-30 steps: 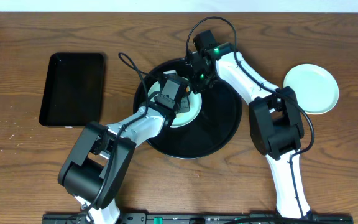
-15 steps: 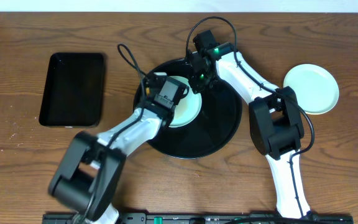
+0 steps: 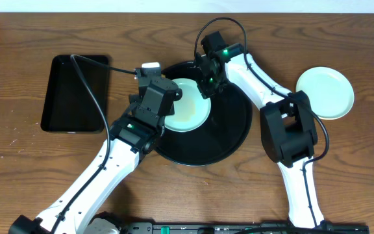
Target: Clean dirty plates on tray and stack at the side
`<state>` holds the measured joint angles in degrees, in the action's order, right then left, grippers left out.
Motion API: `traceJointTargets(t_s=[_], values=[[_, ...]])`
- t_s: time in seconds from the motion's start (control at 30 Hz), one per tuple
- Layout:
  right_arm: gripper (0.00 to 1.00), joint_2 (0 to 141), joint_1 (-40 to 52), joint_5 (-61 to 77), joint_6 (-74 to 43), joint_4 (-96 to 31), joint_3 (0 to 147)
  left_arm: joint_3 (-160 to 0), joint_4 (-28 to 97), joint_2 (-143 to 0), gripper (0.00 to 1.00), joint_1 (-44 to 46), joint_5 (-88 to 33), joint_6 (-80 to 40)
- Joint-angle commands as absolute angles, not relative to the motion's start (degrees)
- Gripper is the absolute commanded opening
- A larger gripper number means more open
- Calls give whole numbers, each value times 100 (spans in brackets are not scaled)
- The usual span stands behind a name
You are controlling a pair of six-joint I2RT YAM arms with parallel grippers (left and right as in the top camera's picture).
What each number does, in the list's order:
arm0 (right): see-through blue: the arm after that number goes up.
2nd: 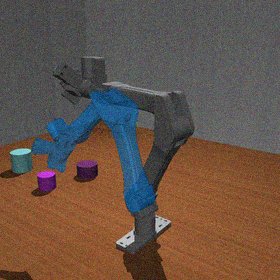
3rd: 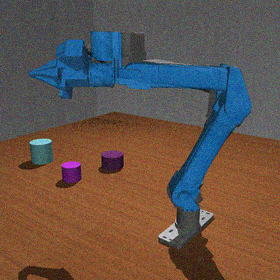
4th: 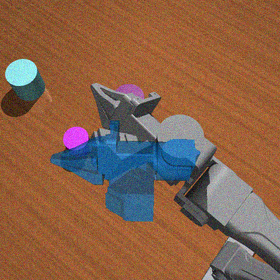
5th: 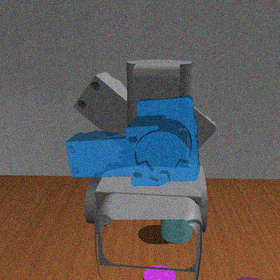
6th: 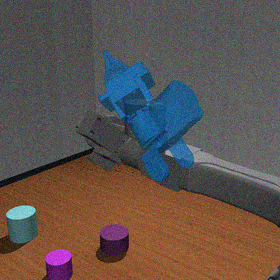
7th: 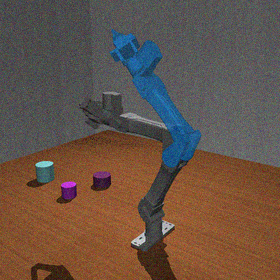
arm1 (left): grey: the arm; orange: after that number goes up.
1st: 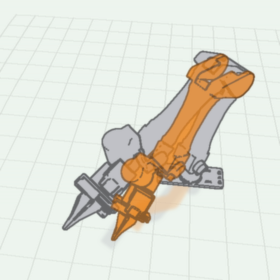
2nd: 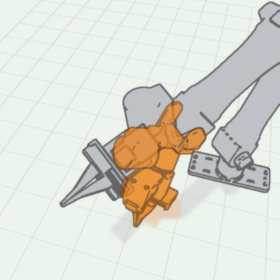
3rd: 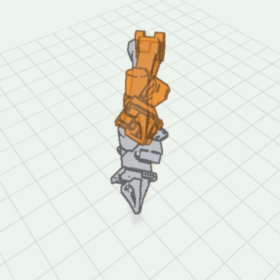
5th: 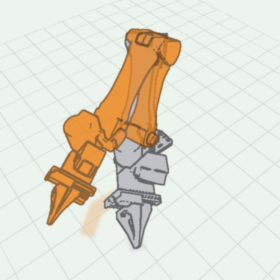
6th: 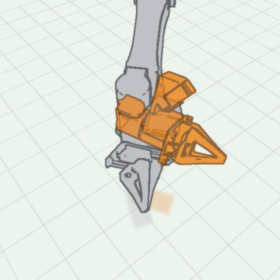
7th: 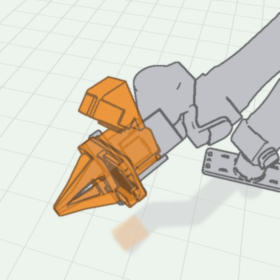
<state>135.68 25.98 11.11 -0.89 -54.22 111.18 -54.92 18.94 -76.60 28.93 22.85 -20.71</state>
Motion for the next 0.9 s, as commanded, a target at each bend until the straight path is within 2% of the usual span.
traceJointTargets(t_s=[0.0,0.23,0.4,0.67,0.87], values=[[1,12724,2650,-3,-102,-5415,11161,-5496,2285,-7717,8,2875,2180,-2137],[1,11421,2744,-1551,360,-5280,11161,-5496,2936,-7758,8,2873,2176,-3065],[1,10755,2873,-2241,858,-5199,11161,-5496,2908,-7758,8,2873,2143,-3100],[1,10571,3201,-3898,1494,-5201,11159,-5496,2908,-7765,8,2875,2137,-3754],[1,10571,3474,-4104,1706,-5196,11159,-5496,2718,-7922,8,2875,1581,-3846]])
